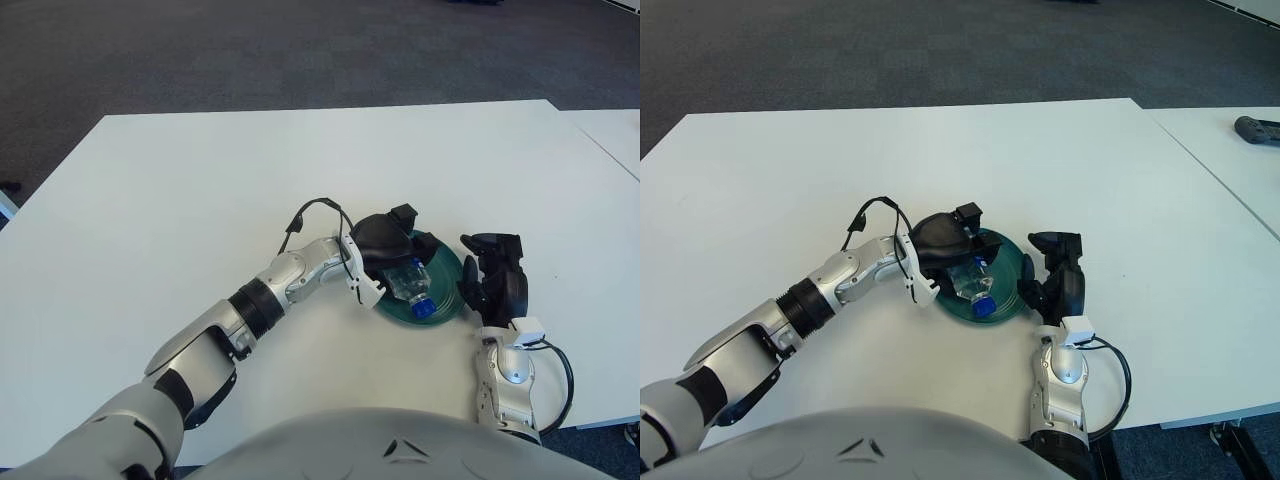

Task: Put the bottle into the plate.

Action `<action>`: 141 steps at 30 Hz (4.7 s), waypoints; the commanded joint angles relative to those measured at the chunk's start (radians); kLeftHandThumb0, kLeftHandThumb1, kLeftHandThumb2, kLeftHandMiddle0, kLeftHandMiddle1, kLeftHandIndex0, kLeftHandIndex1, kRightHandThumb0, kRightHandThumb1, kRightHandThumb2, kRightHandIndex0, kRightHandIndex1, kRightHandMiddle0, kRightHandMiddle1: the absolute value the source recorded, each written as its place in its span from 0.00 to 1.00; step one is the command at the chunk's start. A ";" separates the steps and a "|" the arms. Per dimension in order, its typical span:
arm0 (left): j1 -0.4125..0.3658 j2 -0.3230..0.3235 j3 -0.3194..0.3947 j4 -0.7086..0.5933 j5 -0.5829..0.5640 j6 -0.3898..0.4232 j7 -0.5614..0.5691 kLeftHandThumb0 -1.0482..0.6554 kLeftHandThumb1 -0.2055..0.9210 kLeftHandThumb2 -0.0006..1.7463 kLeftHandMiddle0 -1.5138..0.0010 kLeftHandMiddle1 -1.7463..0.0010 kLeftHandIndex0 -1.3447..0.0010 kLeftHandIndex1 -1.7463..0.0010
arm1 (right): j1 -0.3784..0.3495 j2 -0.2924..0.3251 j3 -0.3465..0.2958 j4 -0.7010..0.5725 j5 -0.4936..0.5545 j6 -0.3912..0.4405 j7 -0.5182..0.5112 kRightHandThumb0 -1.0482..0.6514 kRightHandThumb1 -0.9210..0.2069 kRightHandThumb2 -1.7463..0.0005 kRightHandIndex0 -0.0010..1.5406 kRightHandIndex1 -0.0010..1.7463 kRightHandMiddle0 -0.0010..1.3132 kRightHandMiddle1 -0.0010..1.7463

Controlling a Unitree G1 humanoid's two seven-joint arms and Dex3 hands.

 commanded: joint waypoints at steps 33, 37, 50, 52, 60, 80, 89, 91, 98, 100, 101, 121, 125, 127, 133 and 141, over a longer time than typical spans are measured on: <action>-0.127 -0.132 0.019 0.331 -0.083 -0.047 0.061 0.37 0.64 0.60 0.47 0.00 0.66 0.00 | 0.180 0.188 0.103 0.260 0.078 -0.084 0.036 0.29 0.00 0.59 0.24 0.59 0.07 0.71; -0.126 -0.132 0.021 0.340 -0.096 -0.051 0.056 0.39 0.77 0.48 0.51 0.00 0.71 0.02 | 0.176 0.190 0.099 0.265 0.079 -0.079 0.041 0.28 0.00 0.58 0.22 0.58 0.06 0.70; -0.148 -0.117 0.006 0.315 -0.098 -0.034 -0.058 0.10 0.99 0.33 0.86 0.82 1.00 0.66 | 0.157 0.189 0.075 0.273 0.100 -0.030 0.057 0.23 0.00 0.56 0.22 0.56 0.04 0.64; -0.153 -0.119 0.006 0.321 -0.103 -0.033 -0.075 0.07 1.00 0.35 0.90 0.89 1.00 0.76 | 0.154 0.183 0.075 0.276 0.090 -0.027 0.054 0.21 0.00 0.56 0.21 0.53 0.03 0.62; -0.154 -0.114 0.017 0.303 -0.134 -0.029 -0.137 0.01 1.00 0.45 0.99 0.99 1.00 0.97 | 0.132 0.137 0.084 0.319 0.028 -0.069 0.054 0.14 0.00 0.52 0.18 0.38 0.00 0.59; -0.164 0.015 0.123 0.070 -0.143 -0.076 -0.060 0.00 1.00 0.47 1.00 1.00 1.00 1.00 | 0.093 0.116 0.060 0.344 -0.011 -0.061 -0.015 0.16 0.00 0.52 0.26 0.48 0.15 0.67; -0.141 0.075 0.218 -0.022 -0.172 -0.076 -0.016 0.00 1.00 0.50 1.00 1.00 1.00 1.00 | 0.080 0.127 0.062 0.339 -0.040 -0.074 -0.095 0.18 0.00 0.58 0.29 0.64 0.12 0.77; -0.126 0.103 0.244 -0.066 -0.170 -0.068 -0.017 0.00 1.00 0.51 1.00 1.00 1.00 1.00 | 0.078 0.125 0.064 0.337 -0.033 -0.064 -0.099 0.19 0.00 0.58 0.30 0.65 0.12 0.78; -0.071 0.137 0.309 -0.149 -0.160 0.006 -0.010 0.00 1.00 0.60 0.96 0.99 0.97 0.94 | 0.059 0.112 0.045 0.356 0.029 -0.035 -0.071 0.23 0.00 0.59 0.32 0.68 0.15 0.80; -0.058 0.133 0.325 -0.145 -0.167 0.020 0.008 0.00 1.00 0.61 0.93 0.99 0.98 0.87 | 0.054 0.111 0.041 0.360 0.036 -0.034 -0.067 0.24 0.00 0.59 0.33 0.68 0.16 0.80; -0.050 0.131 0.333 -0.143 -0.172 0.025 0.017 0.01 1.00 0.61 0.89 0.98 0.99 0.79 | 0.053 0.111 0.040 0.361 0.037 -0.034 -0.066 0.24 0.00 0.59 0.33 0.68 0.16 0.80; 0.156 -0.150 0.551 0.165 -0.580 -0.088 0.305 0.19 1.00 0.50 0.61 0.47 0.70 0.30 | 0.024 0.080 0.008 0.386 0.082 -0.046 -0.003 0.25 0.00 0.60 0.35 0.67 0.16 0.75; 0.192 -0.172 0.570 0.165 -0.631 -0.090 0.291 0.22 1.00 0.43 0.60 0.44 0.68 0.29 | 0.023 0.087 0.001 0.365 0.096 -0.051 0.013 0.25 0.01 0.60 0.36 0.66 0.18 0.73; 0.220 -0.174 0.579 0.140 -0.651 -0.088 0.281 0.23 1.00 0.41 0.60 0.43 0.69 0.29 | 0.022 0.086 -0.003 0.358 0.101 -0.055 0.023 0.25 0.02 0.60 0.36 0.66 0.18 0.72; 0.296 -0.163 0.605 0.043 -0.706 -0.056 0.229 0.22 1.00 0.40 0.60 0.44 0.70 0.30 | 0.015 0.077 -0.018 0.351 0.106 -0.058 0.044 0.25 0.02 0.60 0.36 0.66 0.18 0.72; 0.431 -0.179 0.616 -0.030 -0.806 0.017 0.156 0.22 1.00 0.39 0.60 0.49 0.70 0.31 | -0.004 0.059 -0.039 0.338 0.127 -0.032 0.080 0.24 0.00 0.62 0.35 0.67 0.19 0.73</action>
